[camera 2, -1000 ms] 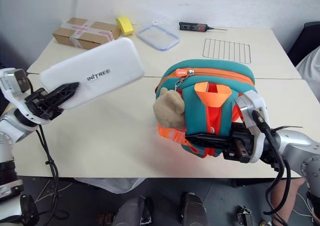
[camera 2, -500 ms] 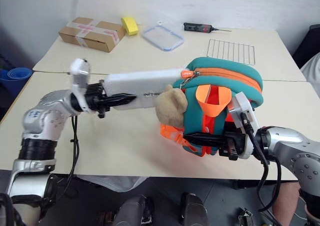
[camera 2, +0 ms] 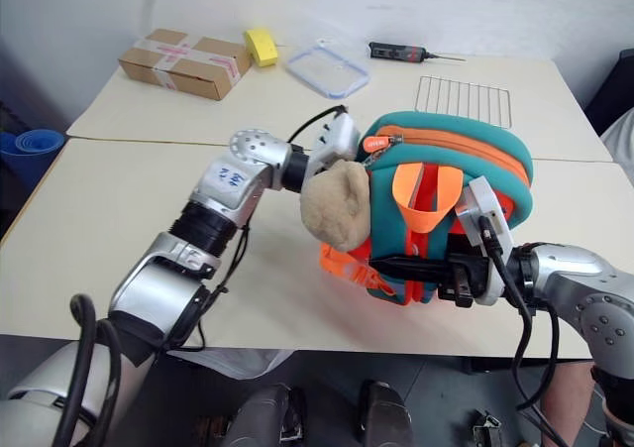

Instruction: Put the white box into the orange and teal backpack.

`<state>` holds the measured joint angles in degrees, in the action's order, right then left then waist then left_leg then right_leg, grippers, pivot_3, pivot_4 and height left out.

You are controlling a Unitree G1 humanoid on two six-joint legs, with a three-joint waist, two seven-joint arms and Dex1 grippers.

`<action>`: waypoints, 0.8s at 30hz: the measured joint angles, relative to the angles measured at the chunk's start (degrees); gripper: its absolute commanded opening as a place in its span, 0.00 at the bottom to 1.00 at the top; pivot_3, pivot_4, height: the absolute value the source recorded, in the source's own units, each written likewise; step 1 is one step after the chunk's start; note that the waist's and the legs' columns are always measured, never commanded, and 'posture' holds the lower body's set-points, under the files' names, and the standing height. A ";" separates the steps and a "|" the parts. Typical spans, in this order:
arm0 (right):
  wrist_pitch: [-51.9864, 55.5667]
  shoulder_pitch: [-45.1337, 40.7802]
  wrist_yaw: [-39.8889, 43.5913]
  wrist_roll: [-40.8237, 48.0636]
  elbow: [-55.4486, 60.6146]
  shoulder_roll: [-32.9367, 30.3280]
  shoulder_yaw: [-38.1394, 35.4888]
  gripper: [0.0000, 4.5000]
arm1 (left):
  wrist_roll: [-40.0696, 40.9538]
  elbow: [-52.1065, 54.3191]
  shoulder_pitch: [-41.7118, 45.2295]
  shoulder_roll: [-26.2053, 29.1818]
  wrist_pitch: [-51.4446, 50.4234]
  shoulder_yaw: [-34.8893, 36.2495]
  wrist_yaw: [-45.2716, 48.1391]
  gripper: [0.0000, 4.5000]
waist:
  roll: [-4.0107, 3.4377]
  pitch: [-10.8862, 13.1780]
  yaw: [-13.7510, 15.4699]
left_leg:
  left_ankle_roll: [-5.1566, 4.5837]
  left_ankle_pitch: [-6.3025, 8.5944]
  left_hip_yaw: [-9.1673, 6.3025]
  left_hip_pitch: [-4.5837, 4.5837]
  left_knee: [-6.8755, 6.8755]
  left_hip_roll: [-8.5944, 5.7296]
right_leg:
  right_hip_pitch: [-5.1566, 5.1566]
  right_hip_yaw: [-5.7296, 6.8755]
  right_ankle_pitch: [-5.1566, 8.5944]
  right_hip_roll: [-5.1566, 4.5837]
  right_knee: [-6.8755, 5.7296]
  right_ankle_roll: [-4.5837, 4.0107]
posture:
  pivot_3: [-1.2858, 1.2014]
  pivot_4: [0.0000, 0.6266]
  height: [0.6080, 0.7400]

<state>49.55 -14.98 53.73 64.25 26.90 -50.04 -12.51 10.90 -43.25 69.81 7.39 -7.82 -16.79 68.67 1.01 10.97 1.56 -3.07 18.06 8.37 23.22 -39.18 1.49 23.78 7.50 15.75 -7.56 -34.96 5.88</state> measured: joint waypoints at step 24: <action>-14.41 -4.41 -7.73 -19.34 -6.79 16.28 6.10 0.00 | 14.79 27.23 -18.50 21.13 -14.97 17.79 11.45 0.83 | -0.03 0.01 -1.36 | 0.21 -0.26 -0.07 0.02 -0.09 -0.03 | 0.18 -0.06 0.07 -0.10 -0.67 -0.17 | 0.52 0.24 1.00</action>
<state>35.13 -19.39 46.01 44.91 20.11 -33.76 -6.41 25.69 -16.01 51.31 28.52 -22.79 1.00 80.12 0.98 10.98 0.20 -2.86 17.80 8.30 23.24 -39.27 1.46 23.97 7.44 15.82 -7.66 -35.63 5.71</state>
